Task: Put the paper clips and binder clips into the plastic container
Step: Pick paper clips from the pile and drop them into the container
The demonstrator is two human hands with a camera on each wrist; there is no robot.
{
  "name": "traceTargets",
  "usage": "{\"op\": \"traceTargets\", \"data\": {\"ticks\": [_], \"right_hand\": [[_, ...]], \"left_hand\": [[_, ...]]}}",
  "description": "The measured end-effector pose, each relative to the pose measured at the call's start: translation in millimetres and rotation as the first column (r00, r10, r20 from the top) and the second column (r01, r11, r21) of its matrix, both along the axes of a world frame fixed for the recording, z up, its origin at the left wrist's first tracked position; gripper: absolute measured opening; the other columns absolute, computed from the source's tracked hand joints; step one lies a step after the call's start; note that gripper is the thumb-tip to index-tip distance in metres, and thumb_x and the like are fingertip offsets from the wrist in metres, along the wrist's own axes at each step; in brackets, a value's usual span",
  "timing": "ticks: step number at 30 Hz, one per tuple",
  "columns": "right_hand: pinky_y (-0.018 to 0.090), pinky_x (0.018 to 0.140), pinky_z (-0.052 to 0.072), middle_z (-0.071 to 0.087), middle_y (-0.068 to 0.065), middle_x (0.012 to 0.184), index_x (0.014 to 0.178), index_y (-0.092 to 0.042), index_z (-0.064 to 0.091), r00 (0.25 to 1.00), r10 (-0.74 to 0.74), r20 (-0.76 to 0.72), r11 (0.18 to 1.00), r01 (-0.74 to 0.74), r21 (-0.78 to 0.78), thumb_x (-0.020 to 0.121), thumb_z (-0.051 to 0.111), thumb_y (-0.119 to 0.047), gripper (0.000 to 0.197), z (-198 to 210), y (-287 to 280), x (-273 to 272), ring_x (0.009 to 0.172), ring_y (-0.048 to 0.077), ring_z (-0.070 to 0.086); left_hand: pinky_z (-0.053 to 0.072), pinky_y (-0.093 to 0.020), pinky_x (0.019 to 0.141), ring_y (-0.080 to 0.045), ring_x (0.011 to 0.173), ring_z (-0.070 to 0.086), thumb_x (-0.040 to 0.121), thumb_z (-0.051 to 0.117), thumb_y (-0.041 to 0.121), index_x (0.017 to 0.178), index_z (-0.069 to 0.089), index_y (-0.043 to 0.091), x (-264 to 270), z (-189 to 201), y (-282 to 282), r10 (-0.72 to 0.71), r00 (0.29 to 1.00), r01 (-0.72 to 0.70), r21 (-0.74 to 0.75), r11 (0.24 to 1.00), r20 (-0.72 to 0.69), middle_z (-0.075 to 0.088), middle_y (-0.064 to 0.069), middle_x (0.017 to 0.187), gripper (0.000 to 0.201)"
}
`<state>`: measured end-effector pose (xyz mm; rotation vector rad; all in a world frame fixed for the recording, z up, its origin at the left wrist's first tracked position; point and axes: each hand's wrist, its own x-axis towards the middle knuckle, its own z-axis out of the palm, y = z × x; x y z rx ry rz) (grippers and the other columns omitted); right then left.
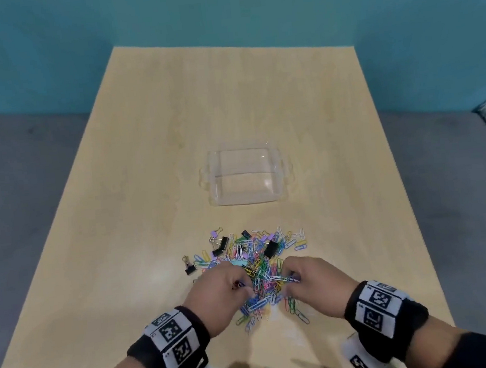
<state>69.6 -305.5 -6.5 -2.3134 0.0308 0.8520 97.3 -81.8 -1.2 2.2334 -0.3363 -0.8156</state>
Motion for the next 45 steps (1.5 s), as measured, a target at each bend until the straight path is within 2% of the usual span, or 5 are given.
{"op": "traceTargets", "data": {"ticks": [5,22,26,34,45], "right_hand": [[0.027,0.045,0.034,0.056,0.001,0.055,0.080,-0.019,0.054,0.937,-0.189,-0.295,0.938,0.262,0.228,0.079,0.068,-0.021,0.014,20.4,-0.3,36.3,0.042,0.016,0.051],[0.039,0.061,0.050,0.061,0.011,0.074,0.110,-0.011,0.056,0.886,-0.460,-0.057,0.862,0.461,0.211,0.086,0.057,-0.012,0.024,41.9,22.0,176.2,0.058,0.025,0.057],[0.027,0.079,0.048,0.059,-0.003,0.116,0.131,-0.022,0.049,0.959,-0.220,0.177,0.973,0.228,-0.025,0.093,0.052,-0.038,0.041,53.6,5.5,131.4,0.093,0.013,0.060],[0.026,0.112,0.022,0.015,0.000,0.156,0.149,-0.022,0.016,0.986,0.078,0.150,0.969,-0.040,-0.244,0.094,0.045,-0.033,0.063,7.8,-22.1,-36.4,0.141,0.019,0.017],[0.043,0.118,0.006,-0.006,0.006,0.160,0.151,-0.015,0.001,0.928,0.293,0.232,0.916,-0.203,-0.347,0.094,0.040,-0.034,0.072,-25.4,40.9,-67.4,0.145,0.028,-0.012]], "left_hand": [[0.047,-0.028,0.053,-0.015,0.049,0.052,0.080,0.068,0.010,0.074,0.067,0.011,46.9,22.1,5.1,0.179,0.931,-0.253,-0.209,0.945,-0.320,0.059,0.004,0.054,0.007],[0.054,-0.037,0.065,-0.019,0.060,0.061,0.083,0.062,0.014,0.085,0.067,0.022,168.3,15.7,-33.6,0.430,0.897,-0.442,-0.219,0.870,-0.101,0.067,0.000,0.074,0.010],[0.045,-0.020,0.053,-0.014,0.064,0.063,0.089,0.058,0.019,0.097,0.065,0.023,133.7,29.4,-9.6,0.468,0.878,-0.478,-0.249,0.842,-0.100,0.064,0.004,0.089,0.011],[0.049,-0.035,0.078,-0.021,0.091,0.055,0.078,0.049,0.038,0.107,0.057,0.027,-46.5,-22.5,61.1,0.044,0.955,-0.102,0.187,0.977,0.292,0.054,0.002,0.108,0.033],[0.040,-0.044,0.103,-0.031,0.132,0.036,0.077,0.061,0.033,0.139,0.036,0.020,-88.6,-41.2,9.0,-0.178,0.915,0.044,0.348,0.936,0.363,0.038,-0.011,0.144,0.068]]}}
